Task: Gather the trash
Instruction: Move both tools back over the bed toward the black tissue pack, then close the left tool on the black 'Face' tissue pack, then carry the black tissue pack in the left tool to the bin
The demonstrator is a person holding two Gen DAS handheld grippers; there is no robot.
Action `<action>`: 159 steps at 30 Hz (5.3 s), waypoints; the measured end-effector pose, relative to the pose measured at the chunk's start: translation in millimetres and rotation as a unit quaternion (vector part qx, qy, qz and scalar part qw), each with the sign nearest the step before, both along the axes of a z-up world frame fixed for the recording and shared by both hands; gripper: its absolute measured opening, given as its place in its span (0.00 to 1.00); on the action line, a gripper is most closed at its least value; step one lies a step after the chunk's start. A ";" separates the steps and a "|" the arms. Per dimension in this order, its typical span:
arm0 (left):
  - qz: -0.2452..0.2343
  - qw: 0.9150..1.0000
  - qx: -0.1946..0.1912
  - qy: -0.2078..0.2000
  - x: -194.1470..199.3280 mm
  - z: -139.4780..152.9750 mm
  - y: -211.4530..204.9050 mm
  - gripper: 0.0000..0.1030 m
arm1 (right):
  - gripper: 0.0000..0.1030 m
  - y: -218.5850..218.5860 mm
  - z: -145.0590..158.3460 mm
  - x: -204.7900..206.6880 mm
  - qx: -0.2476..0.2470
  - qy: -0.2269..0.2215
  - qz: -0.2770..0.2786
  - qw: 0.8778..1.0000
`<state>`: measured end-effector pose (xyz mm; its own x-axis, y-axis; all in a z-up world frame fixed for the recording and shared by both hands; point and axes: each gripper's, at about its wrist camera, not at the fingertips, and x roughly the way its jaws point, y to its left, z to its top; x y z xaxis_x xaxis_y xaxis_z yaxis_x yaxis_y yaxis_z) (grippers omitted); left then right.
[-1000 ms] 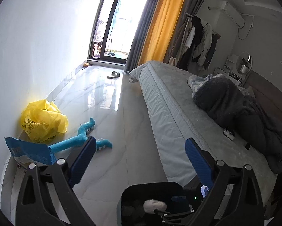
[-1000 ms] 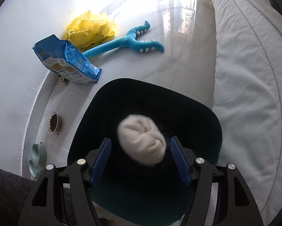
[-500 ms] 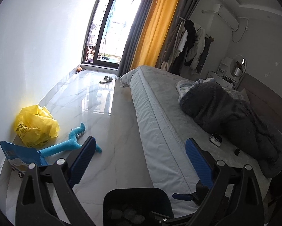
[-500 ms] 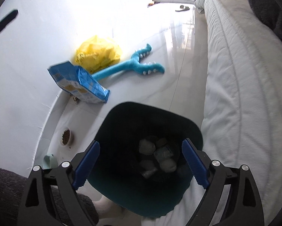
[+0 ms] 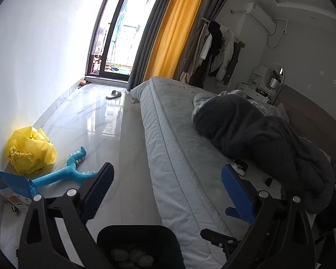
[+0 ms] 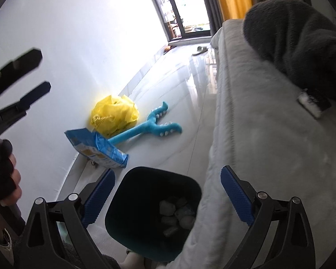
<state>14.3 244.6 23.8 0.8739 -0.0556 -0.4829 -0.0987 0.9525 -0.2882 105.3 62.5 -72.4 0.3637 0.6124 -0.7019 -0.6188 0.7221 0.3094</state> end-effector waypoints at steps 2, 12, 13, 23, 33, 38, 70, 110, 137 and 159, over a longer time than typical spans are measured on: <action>-0.006 1.000 -0.003 0.002 2.5 -0.9 -7.3 0.95 | 0.93 -11.9 5.4 4.2 0.006 -0.004 -0.012 1.000; -0.038 0.999 -0.012 0.011 31.7 -0.4 -44.7 0.95 | 0.94 -74.6 23.5 21.6 -0.016 -0.063 -0.088 0.994; -0.041 0.999 -0.014 0.011 34.0 -0.6 -49.6 0.95 | 0.94 -80.4 24.3 24.4 -0.022 -0.068 -0.097 0.993; -0.068 0.997 -0.003 0.023 70.4 -6.0 -93.9 0.95 | 0.94 -125.3 33.4 50.6 -0.034 -0.083 -0.132 0.987; -0.089 0.995 0.001 0.041 110.8 -15.3 -128.8 0.95 | 0.94 -166.6 25.5 85.8 -0.050 -0.080 -0.163 0.982; -0.097 0.994 -0.001 0.054 128.6 -24.5 -142.5 0.95 | 0.94 -186.8 20.1 103.7 -0.064 -0.081 -0.175 0.979; -0.171 0.977 0.042 0.122 210.6 -92.1 -218.7 0.95 | 0.62 -248.9 -58.0 170.5 -0.102 -0.027 -0.141 0.984; -0.123 0.978 0.105 0.134 220.1 -97.6 -272.1 0.60 | 0.45 -342.3 6.8 106.9 -0.045 -0.030 -0.166 0.985; -0.156 0.976 0.086 0.123 106.3 -57.2 -227.2 0.60 | 0.45 -288.6 43.3 21.2 -0.023 -0.035 -0.202 0.978; -0.088 0.980 0.076 0.161 47.9 -71.4 -120.9 0.60 | 0.45 -156.6 57.3 -2.3 -0.003 -0.074 -0.139 0.987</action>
<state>62.3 123.6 -47.6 0.6581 -0.0985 -0.7465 0.0093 0.9924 -0.1227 103.0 -94.0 -15.1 0.6161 0.4708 -0.6315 -0.4339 0.8720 0.2268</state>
